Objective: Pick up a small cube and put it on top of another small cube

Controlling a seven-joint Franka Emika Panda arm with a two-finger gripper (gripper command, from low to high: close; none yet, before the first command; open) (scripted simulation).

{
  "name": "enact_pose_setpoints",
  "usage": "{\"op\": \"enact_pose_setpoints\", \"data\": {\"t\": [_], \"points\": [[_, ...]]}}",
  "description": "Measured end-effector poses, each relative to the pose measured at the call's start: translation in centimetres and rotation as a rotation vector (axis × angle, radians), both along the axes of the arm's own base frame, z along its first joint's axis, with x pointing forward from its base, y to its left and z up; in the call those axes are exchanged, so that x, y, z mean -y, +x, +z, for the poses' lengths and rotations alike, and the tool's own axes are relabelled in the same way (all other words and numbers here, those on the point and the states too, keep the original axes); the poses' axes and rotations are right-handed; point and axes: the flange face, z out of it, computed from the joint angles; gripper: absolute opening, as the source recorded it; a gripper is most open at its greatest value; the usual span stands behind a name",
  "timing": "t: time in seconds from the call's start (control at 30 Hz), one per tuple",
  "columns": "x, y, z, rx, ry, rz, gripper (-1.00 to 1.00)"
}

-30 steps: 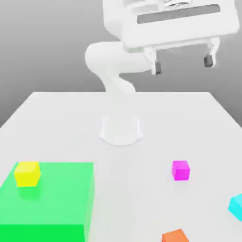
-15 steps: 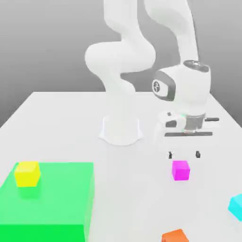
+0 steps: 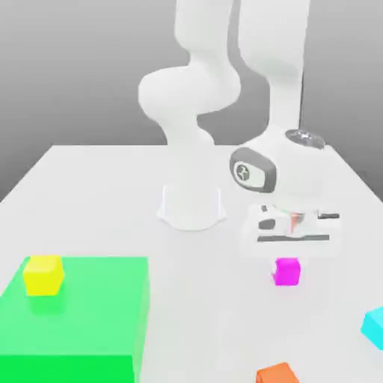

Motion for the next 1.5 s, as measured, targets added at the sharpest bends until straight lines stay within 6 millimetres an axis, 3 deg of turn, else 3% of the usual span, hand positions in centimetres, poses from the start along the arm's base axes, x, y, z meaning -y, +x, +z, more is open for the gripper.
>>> {"op": "enact_pose_setpoints", "data": {"t": [0.2, 0.37, 0.5, 0.73, 0.93, 1.13, 1.33, 1.5], "points": [[0.3, 0.2, 4.2, 0.001, -0.003, 0.002, -1.0], [3.2, 4.7, 6.2, 0.004, 0.0, 0.054, -1.0], [6.7, 8.5, 7.8, 0.008, 0.0, 0.104, -1.0], [14.8, 13.7, 10.8, 0.012, -0.002, 0.186, -1.0], [23.3, 16.3, 13.5, 0.012, -0.004, 0.252, -1.0], [32.8, 16.5, 16.3, 0.008, -0.004, 0.314, -1.0], [42.5, 14.2, 19.1, 0.001, -0.001, 0.373, -1.0], [43.9, 13.9, 14.5, 0.002, 0.004, 0.386, -1.0]]}}
